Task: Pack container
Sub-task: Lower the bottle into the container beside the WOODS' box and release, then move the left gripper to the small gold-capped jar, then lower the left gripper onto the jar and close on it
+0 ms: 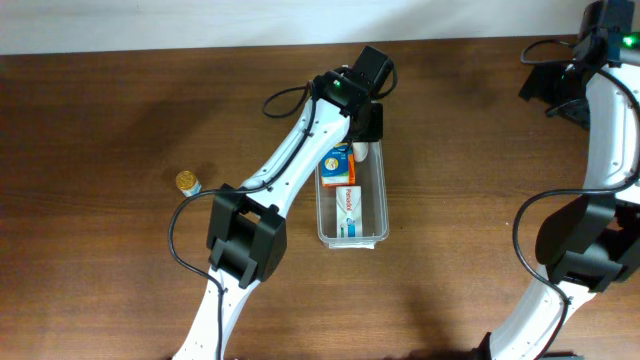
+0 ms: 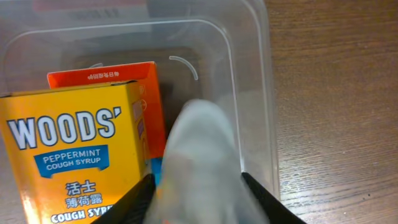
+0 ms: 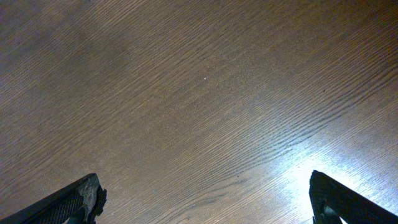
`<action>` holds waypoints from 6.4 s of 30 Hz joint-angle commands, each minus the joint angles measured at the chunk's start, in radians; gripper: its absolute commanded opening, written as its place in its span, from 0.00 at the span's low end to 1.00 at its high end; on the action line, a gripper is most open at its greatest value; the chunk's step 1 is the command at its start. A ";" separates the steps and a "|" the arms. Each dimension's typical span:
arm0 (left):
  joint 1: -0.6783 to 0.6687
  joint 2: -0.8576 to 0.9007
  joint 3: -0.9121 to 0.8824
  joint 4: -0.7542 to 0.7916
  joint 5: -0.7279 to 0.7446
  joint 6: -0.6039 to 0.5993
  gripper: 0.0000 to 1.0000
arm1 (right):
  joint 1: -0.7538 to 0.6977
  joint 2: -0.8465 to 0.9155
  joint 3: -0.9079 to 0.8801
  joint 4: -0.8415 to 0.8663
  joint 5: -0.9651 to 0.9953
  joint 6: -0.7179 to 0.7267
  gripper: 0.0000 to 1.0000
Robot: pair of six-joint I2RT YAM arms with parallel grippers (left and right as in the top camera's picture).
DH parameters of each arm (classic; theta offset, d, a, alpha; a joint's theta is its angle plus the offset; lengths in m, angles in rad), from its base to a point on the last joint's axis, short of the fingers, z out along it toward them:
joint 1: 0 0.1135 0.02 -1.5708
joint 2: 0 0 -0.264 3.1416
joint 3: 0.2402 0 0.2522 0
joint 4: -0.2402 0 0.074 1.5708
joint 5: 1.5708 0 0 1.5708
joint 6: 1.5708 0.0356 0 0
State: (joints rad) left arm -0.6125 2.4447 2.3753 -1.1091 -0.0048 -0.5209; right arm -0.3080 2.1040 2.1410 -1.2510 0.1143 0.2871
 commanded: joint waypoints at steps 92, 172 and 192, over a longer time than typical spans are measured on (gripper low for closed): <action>0.723 -0.266 -0.623 -0.148 0.035 0.518 0.99 | -0.001 -0.003 0.000 0.001 0.005 0.001 0.98; 0.708 -0.172 -0.643 -0.055 0.043 0.510 0.44 | -0.001 -0.003 0.000 0.001 0.005 0.001 0.98; 0.697 -0.173 -0.603 -0.089 0.044 0.510 0.35 | -0.001 -0.003 0.000 0.001 0.005 0.001 0.98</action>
State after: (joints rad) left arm 0.0940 2.2612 1.7424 -1.1908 0.0372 -0.0082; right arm -0.3080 2.1040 2.1410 -1.2514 0.1143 0.2878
